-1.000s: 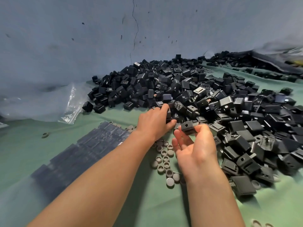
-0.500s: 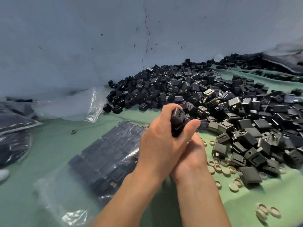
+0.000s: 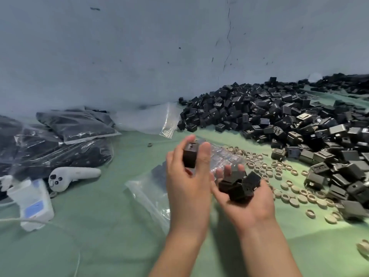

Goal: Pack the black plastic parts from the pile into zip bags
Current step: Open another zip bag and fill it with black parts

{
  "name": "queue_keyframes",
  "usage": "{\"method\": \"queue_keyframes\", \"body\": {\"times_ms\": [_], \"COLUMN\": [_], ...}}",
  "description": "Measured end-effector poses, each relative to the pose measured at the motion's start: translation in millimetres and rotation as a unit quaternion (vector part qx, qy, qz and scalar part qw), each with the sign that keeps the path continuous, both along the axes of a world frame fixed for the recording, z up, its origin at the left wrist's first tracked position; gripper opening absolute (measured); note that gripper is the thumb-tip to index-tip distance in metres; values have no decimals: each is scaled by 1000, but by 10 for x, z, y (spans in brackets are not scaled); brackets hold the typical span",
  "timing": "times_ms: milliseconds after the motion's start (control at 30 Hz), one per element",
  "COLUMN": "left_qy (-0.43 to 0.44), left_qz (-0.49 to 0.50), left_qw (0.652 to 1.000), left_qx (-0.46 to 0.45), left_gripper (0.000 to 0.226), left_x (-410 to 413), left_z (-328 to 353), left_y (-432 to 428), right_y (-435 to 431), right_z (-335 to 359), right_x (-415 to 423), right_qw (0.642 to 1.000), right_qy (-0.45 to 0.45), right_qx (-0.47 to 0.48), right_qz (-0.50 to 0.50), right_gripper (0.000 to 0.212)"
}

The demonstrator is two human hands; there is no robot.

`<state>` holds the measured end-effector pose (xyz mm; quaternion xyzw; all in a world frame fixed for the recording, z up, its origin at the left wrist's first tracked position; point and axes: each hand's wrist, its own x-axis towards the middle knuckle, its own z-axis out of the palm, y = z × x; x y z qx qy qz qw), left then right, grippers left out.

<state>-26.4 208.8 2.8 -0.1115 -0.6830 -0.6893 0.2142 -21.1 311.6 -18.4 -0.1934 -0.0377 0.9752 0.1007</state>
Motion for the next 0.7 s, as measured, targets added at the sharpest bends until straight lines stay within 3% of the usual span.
{"method": "queue_keyframes", "body": {"times_ms": [100, 233, 367, 533, 600, 700], "left_qy": [-68, -230, -290, -342, -333, -294], "left_qz": [93, 152, 131, 41, 57, 98], "left_qw": [993, 960, 946, 932, 938, 949], "left_qx": [29, 42, 59, 113, 80, -59], "left_gripper": [39, 24, 3, 14, 10, 11], "left_x": [-36, -102, -126, -105, -120, -133], "left_z": [-97, -332, -474, -542, -543, -539], "left_y": [-702, -1385, -1599, -1489, -1444, -1429], "right_y": [-88, -197, -281, -292, -276, -269], "right_z": [-60, -51, -23, -66, -64, -68], "right_x": [2, 8, 17, 52, 68, 79], "right_qw": [999, 998, 997, 996, 996, 996], "right_qy": [-29, -56, -65, -72, -75, -74], "right_qx": [-33, -8, 13, 27, 28, 32], "right_qz": [25, 32, 41, 42, 40, 36], "right_gripper": [17, 16, 17, 17, 18, 19]}}
